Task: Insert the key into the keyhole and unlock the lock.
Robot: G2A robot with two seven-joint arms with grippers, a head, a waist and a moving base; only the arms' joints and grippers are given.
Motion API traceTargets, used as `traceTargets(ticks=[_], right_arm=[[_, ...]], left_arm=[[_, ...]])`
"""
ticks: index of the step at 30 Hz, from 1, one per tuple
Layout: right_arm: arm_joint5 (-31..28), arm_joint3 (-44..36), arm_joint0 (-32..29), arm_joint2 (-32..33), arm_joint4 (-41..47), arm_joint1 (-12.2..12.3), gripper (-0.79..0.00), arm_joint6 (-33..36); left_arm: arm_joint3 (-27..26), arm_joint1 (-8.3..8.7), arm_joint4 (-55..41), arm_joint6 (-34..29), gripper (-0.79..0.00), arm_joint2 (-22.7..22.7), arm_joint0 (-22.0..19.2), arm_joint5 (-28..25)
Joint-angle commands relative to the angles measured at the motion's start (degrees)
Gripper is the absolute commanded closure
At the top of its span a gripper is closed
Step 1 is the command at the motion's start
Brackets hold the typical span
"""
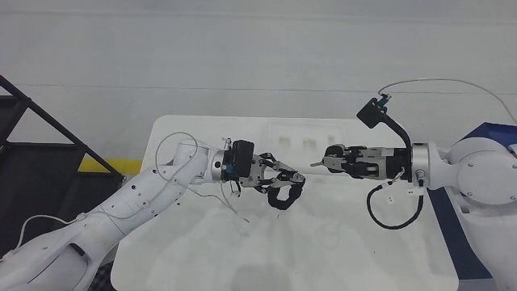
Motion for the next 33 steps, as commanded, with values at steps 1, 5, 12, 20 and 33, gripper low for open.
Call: traceTargets(ticks=[1, 5, 12, 20, 33], right_arm=[[1.0, -0.5, -0.7, 0.2, -1.2, 0.1, 0.000, -1.4], [3.7, -3.3, -0.7, 1.1, -4.4, 0.5, 0.000, -0.7], [9.1, -9.1, -0.5, 0.6, -9.3, 1.0, 0.000, 1.4], [14.1, -12.3, 0.2, -1.3, -11.6, 1.2, 0.000, 2.0], [18.3, -13.1, 1.8, -4.5, -16.7, 1.6, 0.000, 2.3]], left_arm=[[0.2, -0.03, -0.4, -1.3, 0.000, -0.2, 0.7, 1.0], [0.7, -0.70, -3.0, -3.8, 0.000, -0.5, 2.6, 4.2], [4.2, -3.97, -2.6, -1.0, 0.000, 1.4, 3.3, 11.6], [7.1, -7.11, 1.0, 3.3, 0.000, 2.5, 3.1, 18.9], [9.9, -9.43, 2.9, 6.1, 0.000, 1.5, 4.1, 20.1]])
